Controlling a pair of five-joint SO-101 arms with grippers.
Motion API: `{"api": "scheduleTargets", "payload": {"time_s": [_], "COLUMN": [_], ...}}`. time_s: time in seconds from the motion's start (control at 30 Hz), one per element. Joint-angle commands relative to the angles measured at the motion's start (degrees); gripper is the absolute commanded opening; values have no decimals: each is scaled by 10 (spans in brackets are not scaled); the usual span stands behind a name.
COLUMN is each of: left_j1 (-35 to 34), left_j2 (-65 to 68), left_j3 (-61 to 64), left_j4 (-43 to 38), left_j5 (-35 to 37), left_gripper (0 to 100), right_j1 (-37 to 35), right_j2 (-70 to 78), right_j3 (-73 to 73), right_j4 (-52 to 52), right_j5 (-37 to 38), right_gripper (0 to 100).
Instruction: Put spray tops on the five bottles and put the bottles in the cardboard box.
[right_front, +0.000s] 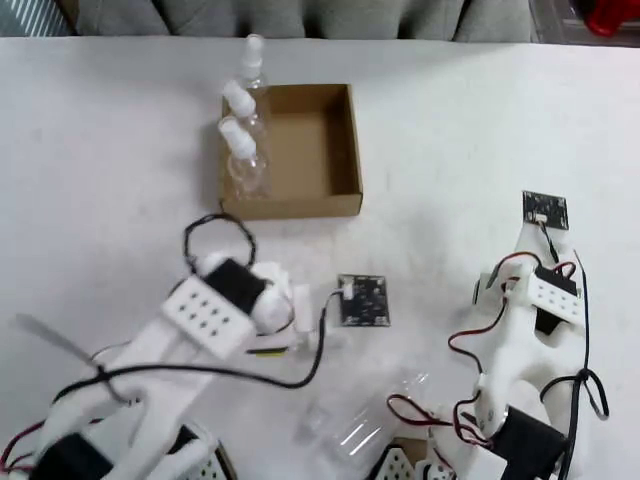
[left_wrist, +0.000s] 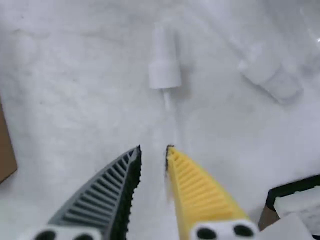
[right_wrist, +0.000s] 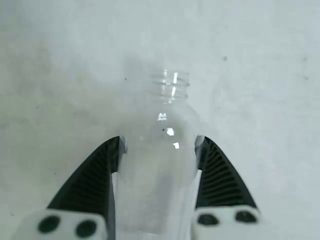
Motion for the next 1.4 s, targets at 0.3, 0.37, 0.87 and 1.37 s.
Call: {"api": "scheduleTargets", "payload": {"time_s": [0.3, 0.37, 0.87, 1.37], "left_j1": [14, 14, 27, 33], "left_j2": [138, 150, 240, 244], "left_j3": [-60, -61, -47, -19], "left_j4": [-116, -126, -270, -301], "left_j5": [-47, -49, 6, 26], "left_gripper": [189, 190, 226, 226], "right_j1": [4, 2, -3, -3], "right_j2": [-20, -20, -20, -20], "right_j3": [5, 5, 9, 11], "right_j4": [-8, -10, -24, -21], "right_j5": [1, 1, 2, 2], "right_gripper": [16, 16, 16, 16]}}
